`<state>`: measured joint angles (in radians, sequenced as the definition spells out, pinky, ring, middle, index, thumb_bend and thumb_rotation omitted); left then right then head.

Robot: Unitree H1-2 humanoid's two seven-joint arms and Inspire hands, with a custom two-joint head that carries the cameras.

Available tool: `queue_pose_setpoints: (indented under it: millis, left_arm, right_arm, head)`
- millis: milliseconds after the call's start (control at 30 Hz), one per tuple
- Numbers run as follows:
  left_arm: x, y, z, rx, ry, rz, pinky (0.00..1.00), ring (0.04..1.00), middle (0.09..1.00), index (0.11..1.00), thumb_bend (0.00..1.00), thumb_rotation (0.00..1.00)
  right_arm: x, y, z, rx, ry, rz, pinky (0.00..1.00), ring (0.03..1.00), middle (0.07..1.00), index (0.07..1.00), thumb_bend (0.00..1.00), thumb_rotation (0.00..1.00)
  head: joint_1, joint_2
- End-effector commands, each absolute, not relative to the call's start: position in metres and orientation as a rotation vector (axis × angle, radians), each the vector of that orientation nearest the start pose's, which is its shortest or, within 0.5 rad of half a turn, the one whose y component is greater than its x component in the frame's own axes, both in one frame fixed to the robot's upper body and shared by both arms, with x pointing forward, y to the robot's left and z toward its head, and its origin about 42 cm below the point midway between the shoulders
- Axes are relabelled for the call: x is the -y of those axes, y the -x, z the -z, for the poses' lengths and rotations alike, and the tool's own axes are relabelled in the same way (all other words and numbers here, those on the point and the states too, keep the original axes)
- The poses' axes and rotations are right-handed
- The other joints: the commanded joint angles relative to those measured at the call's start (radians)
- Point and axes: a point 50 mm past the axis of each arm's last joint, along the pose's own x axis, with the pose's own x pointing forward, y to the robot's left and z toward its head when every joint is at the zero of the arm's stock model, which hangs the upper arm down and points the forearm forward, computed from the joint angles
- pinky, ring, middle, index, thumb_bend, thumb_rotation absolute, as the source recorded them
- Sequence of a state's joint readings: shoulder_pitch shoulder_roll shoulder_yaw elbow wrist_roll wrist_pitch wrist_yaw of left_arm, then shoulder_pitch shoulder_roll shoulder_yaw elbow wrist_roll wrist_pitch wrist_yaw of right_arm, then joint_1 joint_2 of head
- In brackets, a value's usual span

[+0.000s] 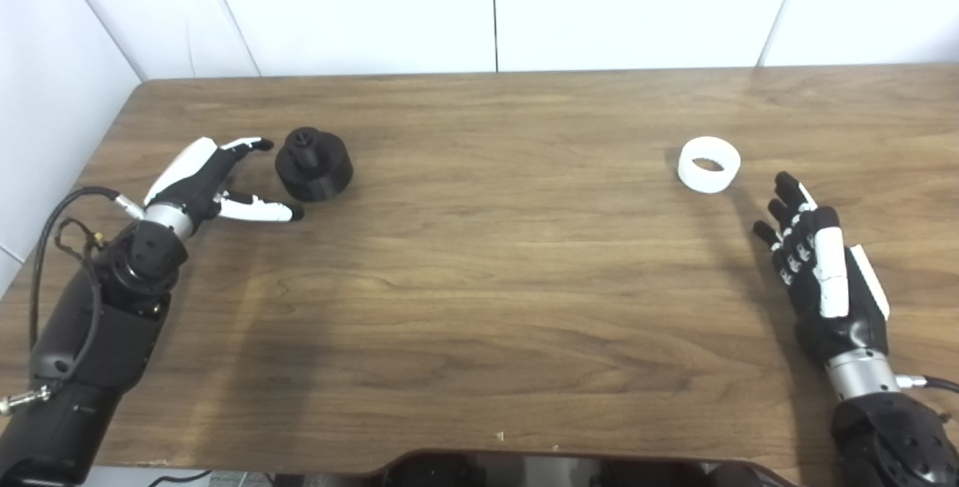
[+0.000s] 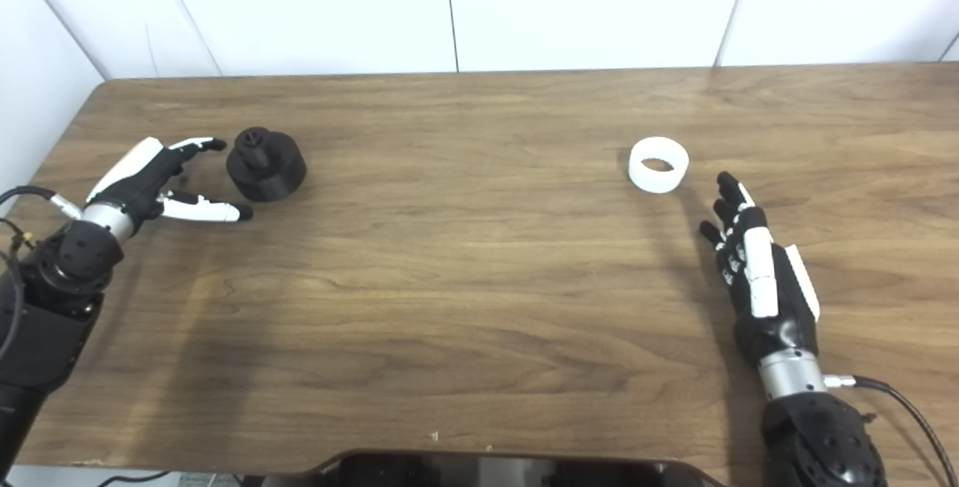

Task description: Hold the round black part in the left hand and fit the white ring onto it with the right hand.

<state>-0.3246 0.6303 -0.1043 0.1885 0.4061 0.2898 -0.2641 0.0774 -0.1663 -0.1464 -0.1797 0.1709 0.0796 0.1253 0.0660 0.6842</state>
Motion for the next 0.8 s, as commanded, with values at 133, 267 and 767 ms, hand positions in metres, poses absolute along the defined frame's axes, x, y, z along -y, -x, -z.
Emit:
queue_pose_setpoints:
  millis: [133,267,767]
  left_arm:
    - [-0.397,-0.399,-0.214,-0.196,-1.056,0.044,0.92,1.0,0.968,0.897,0.94,0.33]
    - [-0.396,-0.401,-0.212,-0.191,-1.055,0.045,0.92,1.0,0.97,0.902,0.93,0.33]
    - [-0.388,-0.412,-0.211,-0.133,-1.054,0.048,0.89,0.987,0.954,0.894,0.95,0.34]
  right_arm:
    - [0.296,-0.256,-0.138,0.096,0.015,0.001,1.0,1.0,0.995,0.96,0.58,1.0]
    - [0.297,-0.253,-0.136,0.094,0.015,0.005,1.0,1.0,0.996,0.959,0.58,1.0]
    - [0.297,-0.248,-0.131,0.091,0.021,0.007,1.0,1.0,0.993,0.958,0.56,1.0]
  head:
    - [-0.002,-0.001]
    - [-0.005,-0.01]
    - [-0.017,-0.019]
